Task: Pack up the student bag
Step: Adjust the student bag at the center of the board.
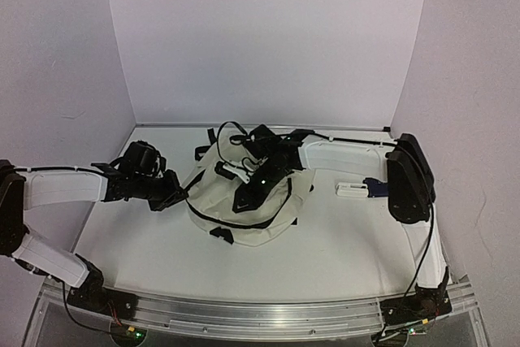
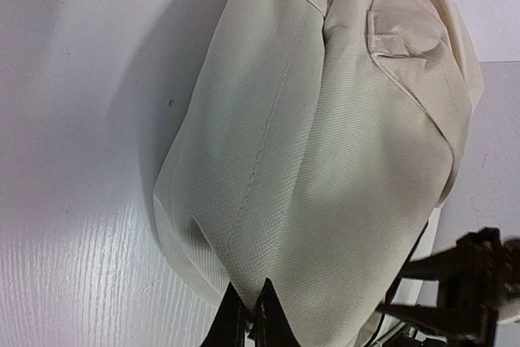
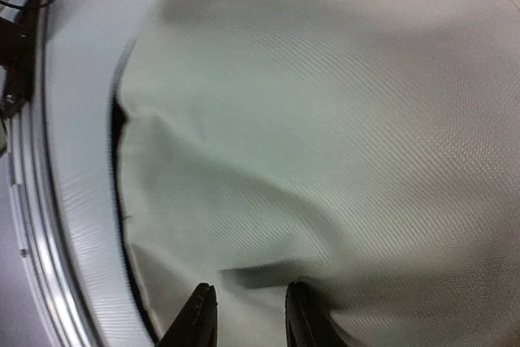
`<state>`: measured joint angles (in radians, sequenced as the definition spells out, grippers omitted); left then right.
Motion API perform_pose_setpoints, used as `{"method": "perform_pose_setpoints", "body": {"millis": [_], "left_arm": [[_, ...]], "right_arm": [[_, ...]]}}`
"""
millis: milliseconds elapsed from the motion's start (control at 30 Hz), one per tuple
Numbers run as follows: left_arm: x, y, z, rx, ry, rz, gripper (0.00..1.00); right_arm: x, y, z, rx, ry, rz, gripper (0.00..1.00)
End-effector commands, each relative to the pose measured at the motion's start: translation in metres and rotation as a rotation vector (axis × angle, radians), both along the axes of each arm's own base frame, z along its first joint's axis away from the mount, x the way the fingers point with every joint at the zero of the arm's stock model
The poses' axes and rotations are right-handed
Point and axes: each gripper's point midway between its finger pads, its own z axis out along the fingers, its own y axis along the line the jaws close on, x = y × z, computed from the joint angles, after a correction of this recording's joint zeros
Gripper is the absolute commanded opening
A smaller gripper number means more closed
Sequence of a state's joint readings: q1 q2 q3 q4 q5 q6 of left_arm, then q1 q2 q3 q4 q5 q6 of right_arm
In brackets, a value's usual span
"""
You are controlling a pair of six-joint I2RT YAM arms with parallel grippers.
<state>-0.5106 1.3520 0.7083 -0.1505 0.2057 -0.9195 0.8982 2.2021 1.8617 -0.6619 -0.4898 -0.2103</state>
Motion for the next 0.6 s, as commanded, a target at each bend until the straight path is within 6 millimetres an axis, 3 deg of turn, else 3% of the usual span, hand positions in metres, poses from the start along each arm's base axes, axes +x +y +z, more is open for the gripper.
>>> {"method": "perform_pose_setpoints", "body": {"millis": [0, 100, 300, 433, 567], "left_arm": [[-0.001, 0.008, 0.028, 0.015, -0.022, 0.021, 0.0], [-0.004, 0.011, 0.033, 0.03, -0.021, 0.024, 0.0], [-0.003, 0.014, 0.039, 0.047, -0.031, 0.026, 0.0], [0.001, 0.018, 0.042, 0.06, -0.032, 0.031, 0.0], [0.009, 0.026, 0.047, 0.06, -0.042, 0.035, 0.0]], "right_arm": [[0.052, -0.006, -0.022, -0.099, -0.197, -0.118, 0.26], [0.066, -0.011, -0.034, -0.147, -0.25, -0.159, 0.26], [0.065, -0.024, -0.051, -0.23, -0.312, -0.165, 0.3], [0.039, -0.025, -0.05, -0.262, -0.349, -0.086, 0.4], [-0.006, -0.019, -0.041, -0.198, -0.274, 0.044, 0.62]]}}
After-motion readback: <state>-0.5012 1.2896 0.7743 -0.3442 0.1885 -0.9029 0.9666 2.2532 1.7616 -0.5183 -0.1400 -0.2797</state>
